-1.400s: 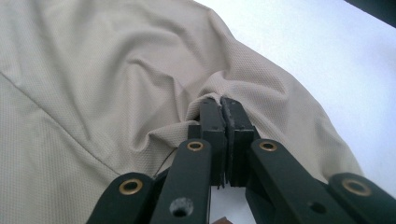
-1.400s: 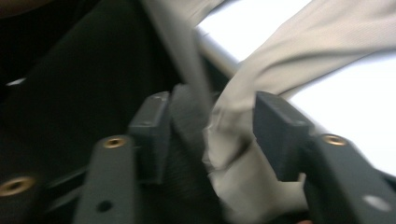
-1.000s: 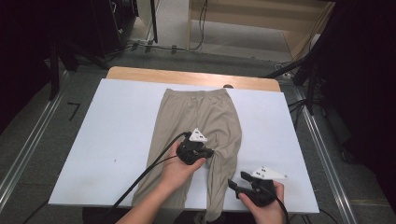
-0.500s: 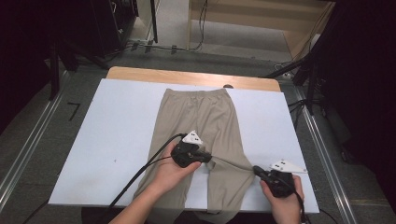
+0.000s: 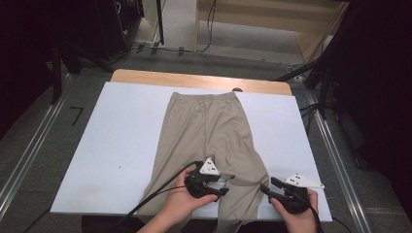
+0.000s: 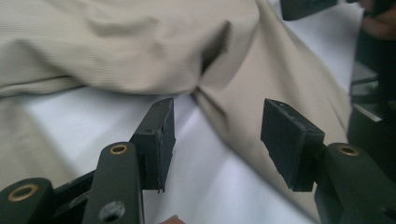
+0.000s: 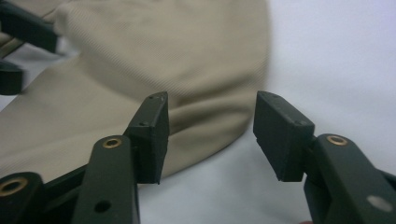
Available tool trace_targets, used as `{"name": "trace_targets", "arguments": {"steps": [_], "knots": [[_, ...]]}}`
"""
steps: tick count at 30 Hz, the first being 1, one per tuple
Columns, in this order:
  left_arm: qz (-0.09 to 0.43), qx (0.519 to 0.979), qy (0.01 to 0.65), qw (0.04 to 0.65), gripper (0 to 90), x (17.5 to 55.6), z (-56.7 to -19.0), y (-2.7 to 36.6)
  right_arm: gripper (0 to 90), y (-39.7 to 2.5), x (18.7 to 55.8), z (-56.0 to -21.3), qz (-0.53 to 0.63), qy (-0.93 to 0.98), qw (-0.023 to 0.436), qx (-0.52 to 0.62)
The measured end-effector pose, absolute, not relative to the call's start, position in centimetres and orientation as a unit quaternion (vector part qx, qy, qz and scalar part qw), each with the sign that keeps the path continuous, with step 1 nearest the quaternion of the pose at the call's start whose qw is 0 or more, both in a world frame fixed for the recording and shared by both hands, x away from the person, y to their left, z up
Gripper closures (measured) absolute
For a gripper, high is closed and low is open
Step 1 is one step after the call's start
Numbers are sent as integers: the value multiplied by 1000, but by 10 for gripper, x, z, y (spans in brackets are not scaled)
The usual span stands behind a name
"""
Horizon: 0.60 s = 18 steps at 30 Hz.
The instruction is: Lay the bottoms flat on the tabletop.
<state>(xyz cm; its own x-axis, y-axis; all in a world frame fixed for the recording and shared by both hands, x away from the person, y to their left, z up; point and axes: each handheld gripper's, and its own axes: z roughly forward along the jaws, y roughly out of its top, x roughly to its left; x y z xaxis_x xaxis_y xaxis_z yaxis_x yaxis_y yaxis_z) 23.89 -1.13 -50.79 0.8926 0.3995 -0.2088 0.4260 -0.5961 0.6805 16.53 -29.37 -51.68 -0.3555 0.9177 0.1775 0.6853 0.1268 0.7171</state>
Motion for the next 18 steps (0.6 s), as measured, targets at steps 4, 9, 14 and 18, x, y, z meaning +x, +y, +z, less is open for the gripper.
{"name": "trace_targets", "arguments": {"steps": [4,9,14,18], "knots": [[38,898,229,373,543,226,-511,-25,421,-280,151,-525,360,755,158,525],[21,906,216,364,891,223,-510,-28,633,-260,137,-525,351,776,171,495],[-28,903,205,376,900,216,-507,-21,854,-258,139,-521,356,787,139,485],[-59,893,208,395,900,210,-498,-8,857,-276,133,-514,358,779,137,497]]}}
